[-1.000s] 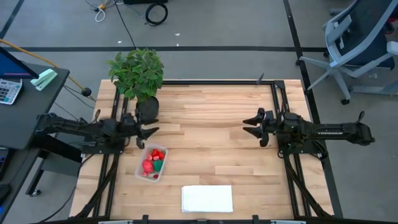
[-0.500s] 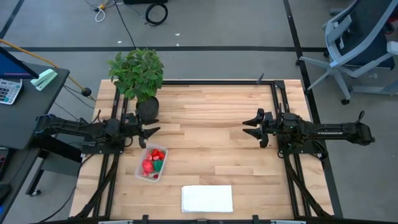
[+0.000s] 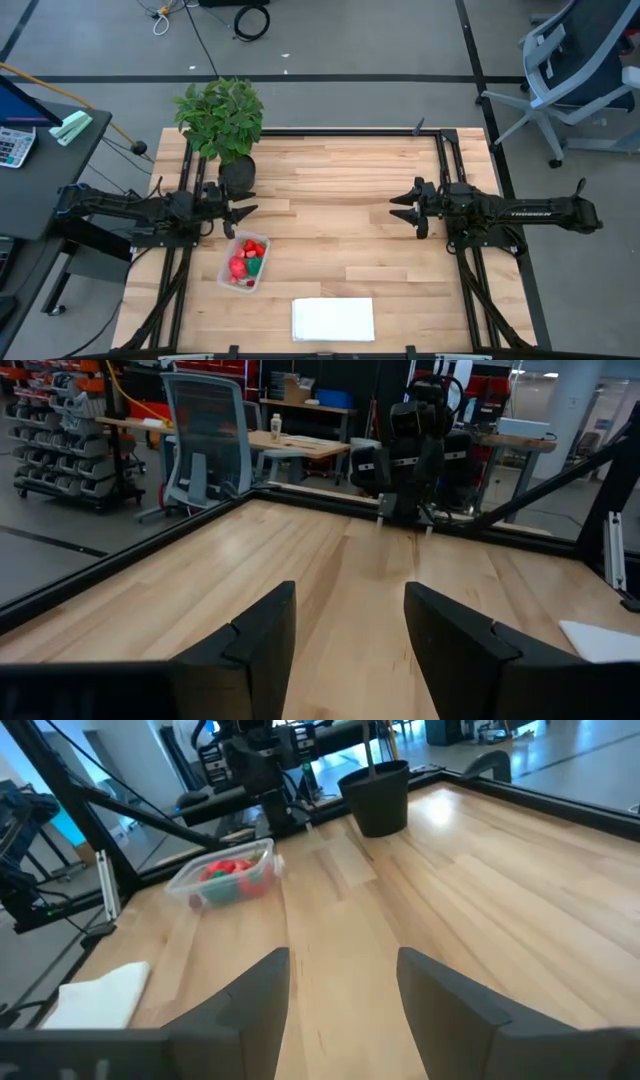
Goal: Pick and placing Produce into tupperware
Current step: Return to Home Position
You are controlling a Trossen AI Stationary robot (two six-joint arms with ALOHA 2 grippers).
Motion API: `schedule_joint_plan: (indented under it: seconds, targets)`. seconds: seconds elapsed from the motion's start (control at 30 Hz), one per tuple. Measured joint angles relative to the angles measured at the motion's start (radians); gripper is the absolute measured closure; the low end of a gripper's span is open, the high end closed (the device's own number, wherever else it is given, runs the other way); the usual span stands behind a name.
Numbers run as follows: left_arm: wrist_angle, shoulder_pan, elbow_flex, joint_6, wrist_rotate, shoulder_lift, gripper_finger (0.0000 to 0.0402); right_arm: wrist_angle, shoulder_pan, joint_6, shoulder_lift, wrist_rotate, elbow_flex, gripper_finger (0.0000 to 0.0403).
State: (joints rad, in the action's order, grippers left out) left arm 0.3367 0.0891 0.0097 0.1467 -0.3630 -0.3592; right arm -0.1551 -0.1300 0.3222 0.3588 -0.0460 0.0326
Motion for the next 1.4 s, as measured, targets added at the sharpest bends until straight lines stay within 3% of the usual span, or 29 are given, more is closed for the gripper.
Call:
schedule_joint_plan:
  seconds: [1.03,1.4]
  targets:
    - [0.002,0.0,0.0,0.0,0.0,0.005,0.0209,-0.002,0.0,0.042,0.0,0.0,0.0,0.0208]
    - [0.002,0.0,0.0,0.0,0.0,0.17,0.0216,-0.001,0.0,0.042,-0.043,0.0,0.0,0.0208]
